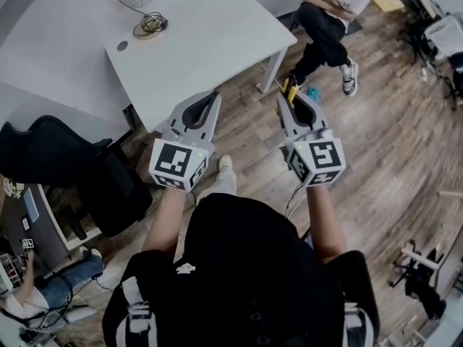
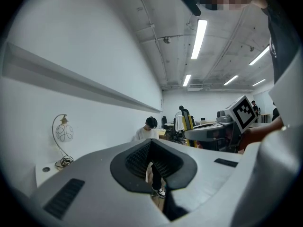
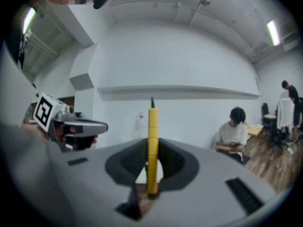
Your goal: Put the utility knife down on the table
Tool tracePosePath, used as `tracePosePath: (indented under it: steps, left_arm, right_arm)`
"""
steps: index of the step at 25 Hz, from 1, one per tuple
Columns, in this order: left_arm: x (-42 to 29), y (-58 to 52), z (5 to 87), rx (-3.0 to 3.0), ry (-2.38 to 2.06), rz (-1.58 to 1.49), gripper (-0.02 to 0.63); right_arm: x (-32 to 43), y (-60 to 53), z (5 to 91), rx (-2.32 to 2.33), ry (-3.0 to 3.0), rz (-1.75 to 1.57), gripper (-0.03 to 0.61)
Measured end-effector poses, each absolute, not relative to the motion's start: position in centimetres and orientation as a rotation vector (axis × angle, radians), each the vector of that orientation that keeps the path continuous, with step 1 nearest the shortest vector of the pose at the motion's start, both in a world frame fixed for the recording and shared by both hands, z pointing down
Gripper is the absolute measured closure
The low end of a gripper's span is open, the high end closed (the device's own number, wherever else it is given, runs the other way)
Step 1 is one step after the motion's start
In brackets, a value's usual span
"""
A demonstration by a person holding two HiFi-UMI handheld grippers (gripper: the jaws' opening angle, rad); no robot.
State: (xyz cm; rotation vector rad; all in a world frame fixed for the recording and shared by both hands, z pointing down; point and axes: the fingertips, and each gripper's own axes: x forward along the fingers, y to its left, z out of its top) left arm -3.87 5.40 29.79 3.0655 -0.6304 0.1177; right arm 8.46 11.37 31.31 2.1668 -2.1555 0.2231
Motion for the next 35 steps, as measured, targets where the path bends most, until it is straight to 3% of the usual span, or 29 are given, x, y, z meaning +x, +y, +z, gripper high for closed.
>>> tracePosePath:
  steps: [35]
  left_arm:
    - [-1.5,-12.7,34.2,2.973,-0.584,0.186,0.595]
  right_arm:
    - [9.9,-7.6,34.3,2.084,-2.137,0.259,0.499]
